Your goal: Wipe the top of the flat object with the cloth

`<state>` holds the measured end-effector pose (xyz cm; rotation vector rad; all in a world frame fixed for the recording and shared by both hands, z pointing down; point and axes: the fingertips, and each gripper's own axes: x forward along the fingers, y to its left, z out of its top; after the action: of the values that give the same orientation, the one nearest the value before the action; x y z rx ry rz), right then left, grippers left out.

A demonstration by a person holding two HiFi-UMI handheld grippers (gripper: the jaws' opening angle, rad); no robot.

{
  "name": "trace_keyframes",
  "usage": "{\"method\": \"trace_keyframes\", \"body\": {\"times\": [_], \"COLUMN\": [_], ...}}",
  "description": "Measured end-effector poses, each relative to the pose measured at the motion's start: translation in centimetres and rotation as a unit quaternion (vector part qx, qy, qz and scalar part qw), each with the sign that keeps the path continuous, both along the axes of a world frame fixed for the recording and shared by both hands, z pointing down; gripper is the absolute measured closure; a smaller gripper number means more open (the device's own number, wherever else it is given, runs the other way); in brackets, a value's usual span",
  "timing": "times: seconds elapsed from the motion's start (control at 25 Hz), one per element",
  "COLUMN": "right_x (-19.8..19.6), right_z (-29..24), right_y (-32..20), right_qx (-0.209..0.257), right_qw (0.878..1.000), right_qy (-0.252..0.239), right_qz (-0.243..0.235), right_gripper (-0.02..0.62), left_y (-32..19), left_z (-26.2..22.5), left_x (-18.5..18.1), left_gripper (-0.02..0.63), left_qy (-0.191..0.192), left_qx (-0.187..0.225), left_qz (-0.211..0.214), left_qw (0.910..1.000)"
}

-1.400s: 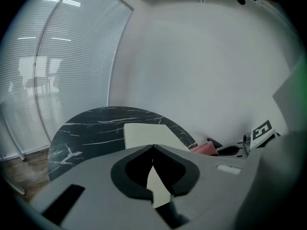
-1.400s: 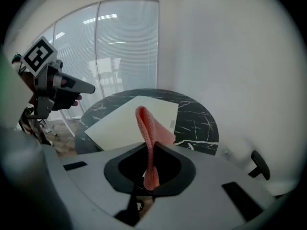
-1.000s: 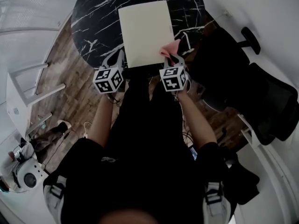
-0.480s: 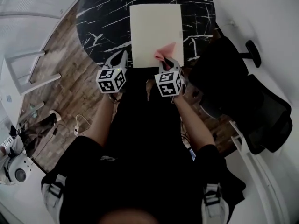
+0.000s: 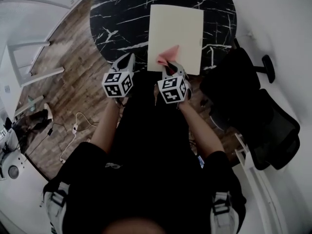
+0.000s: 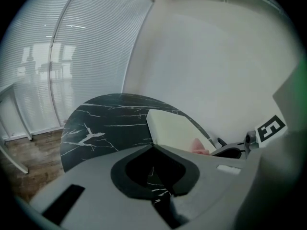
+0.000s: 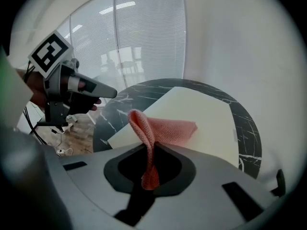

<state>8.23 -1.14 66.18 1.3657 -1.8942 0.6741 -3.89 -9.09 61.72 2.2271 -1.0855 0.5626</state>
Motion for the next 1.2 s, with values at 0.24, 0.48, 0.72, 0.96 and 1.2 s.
{"method": "trace_keyframes", "body": {"times": [0.24,0.48,0.72,0.96,1.2], "right_x": [-2.9,-5.2,-7.3,-7.0,-3.4], "right_z": [0.0,0.0,0.1,-2.3,-6.5], "right_y": [-0.8,-1.5,-2.4,-4.3,-6.6], "right_qx": [-0.004,-0.009,-0.015,0.031,0.09], "right_qw": [1.0,0.999,0.998,0.999,0.992], "right_qy": [-0.006,-0.011,-0.025,-0.032,-0.002], "right_qz": [-0.03,-0.047,-0.047,0.006,0.093], "right_gripper": [0.58,0.58,0.58,0.58,0.58], "left_y": [0.0,-0.7,-1.9,-3.6,-6.4], "left_z": [0.3,0.5,0.4,0.1,-1.0], "left_x": [-1.2,-2.1,-3.0,-3.1,-0.8], "left_gripper": [0.606,0.607,0.607,0.607,0.607], "left_qy": [0.003,0.006,0.009,0.022,0.045], "left_qx": [-0.007,-0.009,-0.007,-0.006,0.005], "left_qz": [-0.004,-0.009,-0.002,0.019,0.074], "left_qw": [1.0,0.9999,0.9999,0.9996,0.9962]}}
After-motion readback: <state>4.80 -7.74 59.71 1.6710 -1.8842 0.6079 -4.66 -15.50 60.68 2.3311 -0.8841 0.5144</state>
